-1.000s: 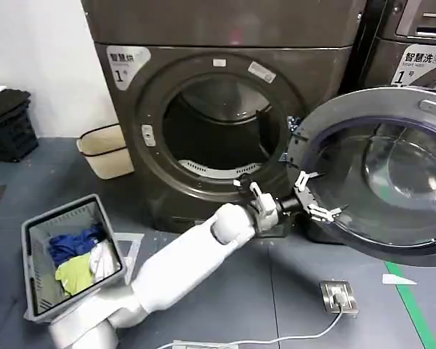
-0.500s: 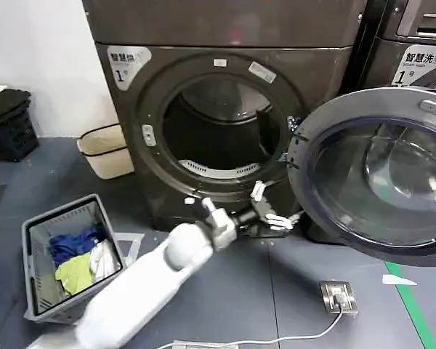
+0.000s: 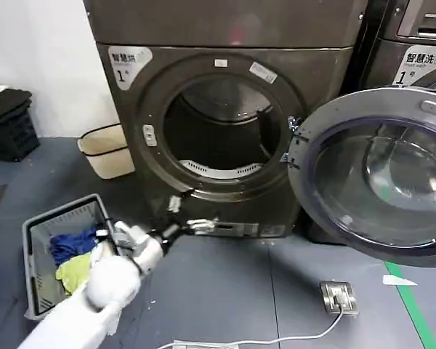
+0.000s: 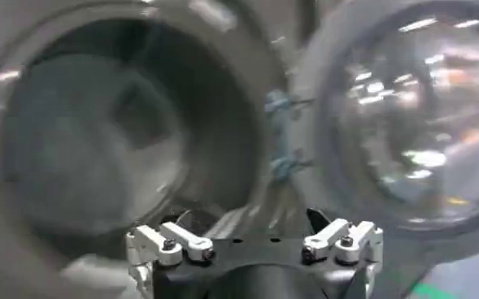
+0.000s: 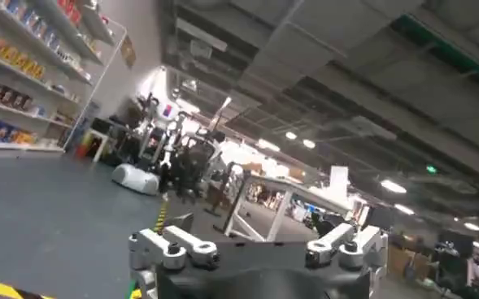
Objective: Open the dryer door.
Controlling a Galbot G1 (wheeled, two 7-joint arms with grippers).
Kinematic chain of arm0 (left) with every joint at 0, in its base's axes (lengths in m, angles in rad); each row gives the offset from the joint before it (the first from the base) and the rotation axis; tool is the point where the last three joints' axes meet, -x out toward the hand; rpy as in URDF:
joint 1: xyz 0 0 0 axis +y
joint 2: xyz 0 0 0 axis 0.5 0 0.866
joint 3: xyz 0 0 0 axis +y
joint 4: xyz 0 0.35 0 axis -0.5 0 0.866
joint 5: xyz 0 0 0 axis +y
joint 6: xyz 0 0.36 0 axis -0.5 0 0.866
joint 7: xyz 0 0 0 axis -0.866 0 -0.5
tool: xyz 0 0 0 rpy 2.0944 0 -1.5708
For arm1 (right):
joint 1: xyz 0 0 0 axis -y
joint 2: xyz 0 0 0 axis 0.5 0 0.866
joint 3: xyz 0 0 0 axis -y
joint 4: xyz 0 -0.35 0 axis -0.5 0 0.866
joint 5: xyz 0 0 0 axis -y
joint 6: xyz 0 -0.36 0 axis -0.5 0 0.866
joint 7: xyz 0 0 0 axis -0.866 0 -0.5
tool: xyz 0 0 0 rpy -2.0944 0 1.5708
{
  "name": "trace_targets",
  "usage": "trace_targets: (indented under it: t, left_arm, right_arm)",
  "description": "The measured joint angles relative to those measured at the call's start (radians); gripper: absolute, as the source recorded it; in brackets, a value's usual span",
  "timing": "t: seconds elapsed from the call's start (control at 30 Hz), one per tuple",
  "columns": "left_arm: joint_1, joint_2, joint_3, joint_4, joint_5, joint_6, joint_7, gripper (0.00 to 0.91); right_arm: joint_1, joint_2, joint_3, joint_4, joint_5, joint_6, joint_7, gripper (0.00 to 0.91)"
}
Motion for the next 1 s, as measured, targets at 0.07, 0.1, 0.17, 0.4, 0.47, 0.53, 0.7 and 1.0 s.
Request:
trace_targets:
  t: [0.07,0.1,0.17,0.4,0.47,0.53,0.7,1.0]
  left_arm:
    - [0.047,0.008,-0.057,-0.026,-0.022,0.024,-0.033,0.907]
    - [0.071,0.013,-0.084,-0.04,-0.042,0.043,-0.055,0.907]
    - [0.117,0.022,-0.134,-0.065,-0.08,0.084,-0.107,0.907]
    - [0.242,0.056,-0.306,-0.119,-0.196,0.173,-0.211,0.907]
    - [0.266,0.069,-0.352,-0.12,-0.235,0.2,-0.245,0.907]
    - [0.275,0.088,-0.395,-0.117,-0.284,0.232,-0.29,0.907]
    - [0.287,0.13,-0.48,-0.117,-0.423,0.362,-0.436,0.907]
    - [0.272,0.213,-0.578,-0.074,-0.718,0.527,-0.665,0.907]
  right_arm:
    - [0.0,-0.005,-0.004,-0.002,0.0,0.0,0.0,0.907]
    - [0.002,-0.008,-0.007,-0.002,0.0,-0.001,0.0,0.907]
    - [0.005,-0.013,-0.011,-0.001,0.0,-0.008,-0.001,0.907]
    - [0.024,-0.026,-0.04,0.013,0.001,-0.027,-0.001,0.907]
    - [0.031,-0.028,-0.051,0.019,0.004,-0.031,-0.004,0.907]
    - [0.037,-0.032,-0.062,0.025,0.011,-0.039,-0.008,0.907]
    - [0.047,-0.041,-0.085,0.032,0.019,-0.048,-0.021,0.907]
    - [0.056,-0.048,-0.112,0.046,0.047,-0.064,-0.045,0.907]
